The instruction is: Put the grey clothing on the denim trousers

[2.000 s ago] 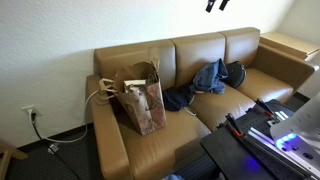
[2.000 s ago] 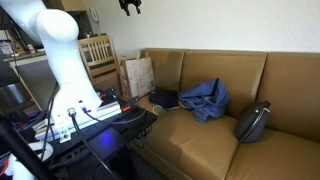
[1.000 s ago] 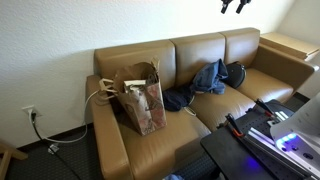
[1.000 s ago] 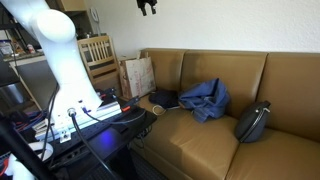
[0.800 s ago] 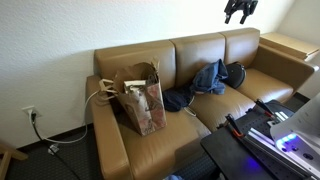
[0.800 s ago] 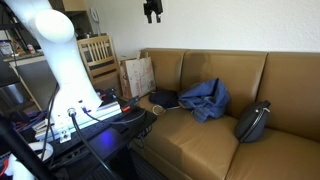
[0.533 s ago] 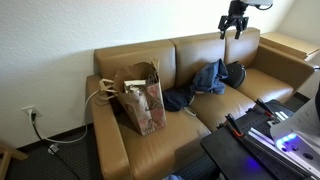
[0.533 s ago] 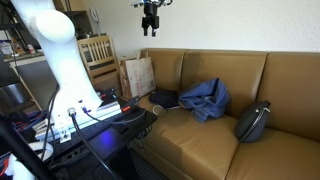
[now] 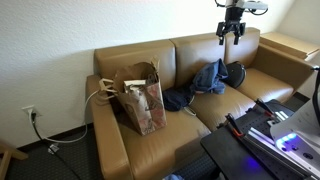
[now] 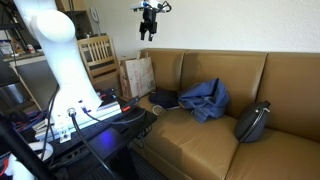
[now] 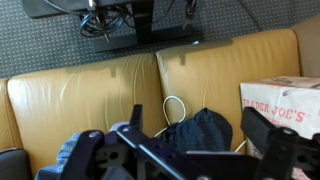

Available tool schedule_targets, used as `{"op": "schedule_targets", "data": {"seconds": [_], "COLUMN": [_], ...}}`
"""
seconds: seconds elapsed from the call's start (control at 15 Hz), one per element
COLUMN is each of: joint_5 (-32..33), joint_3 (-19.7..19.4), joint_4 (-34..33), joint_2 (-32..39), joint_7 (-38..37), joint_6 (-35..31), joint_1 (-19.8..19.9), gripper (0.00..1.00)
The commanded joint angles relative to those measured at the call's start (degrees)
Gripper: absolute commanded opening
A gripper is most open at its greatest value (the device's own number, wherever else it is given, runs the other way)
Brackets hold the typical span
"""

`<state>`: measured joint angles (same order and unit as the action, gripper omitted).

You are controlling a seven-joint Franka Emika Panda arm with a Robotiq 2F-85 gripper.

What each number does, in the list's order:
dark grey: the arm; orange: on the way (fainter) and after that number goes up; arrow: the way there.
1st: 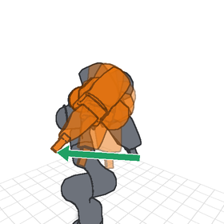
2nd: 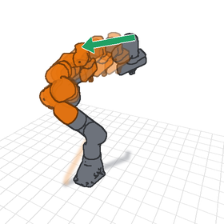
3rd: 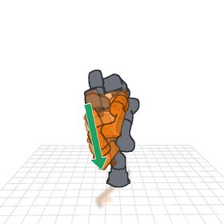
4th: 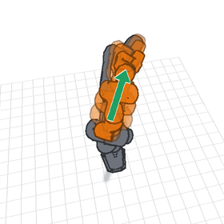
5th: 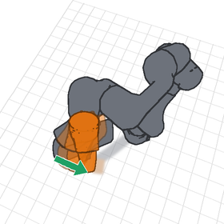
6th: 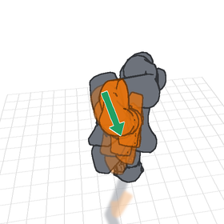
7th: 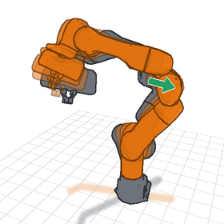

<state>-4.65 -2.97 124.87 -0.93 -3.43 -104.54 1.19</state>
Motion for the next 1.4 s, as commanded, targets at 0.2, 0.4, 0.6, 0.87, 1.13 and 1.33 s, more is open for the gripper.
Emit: {"op": "schedule_targets", "data": {"seconds": [0.2,0.4,0.6,0.87,1.13,1.33], "joint_5": [-0.8,2.7,10.3,8.5,9.6,9.6], "joint_3": [1.5,2.0,3.4,3.6,4.0,3.9], "joint_4": [-6.1,-6.0,-2.4,-5.2,-5.2,-5.2], "joint_2": [13.6,12.9,6.1,6.1,5.8,5.9], "joint_7": [4.6,0.5,-5.4,-6.8,-8.2,-8.1], "joint_6": [8.6,5.3,2.5,3.9,4.1,4.1], "joint_1": [-0.3,-1.7,-5.0,-4.3,-4.7,-4.4], "gripper": [1.00,1.00,1.00,1.00,1.00,1.00]}}
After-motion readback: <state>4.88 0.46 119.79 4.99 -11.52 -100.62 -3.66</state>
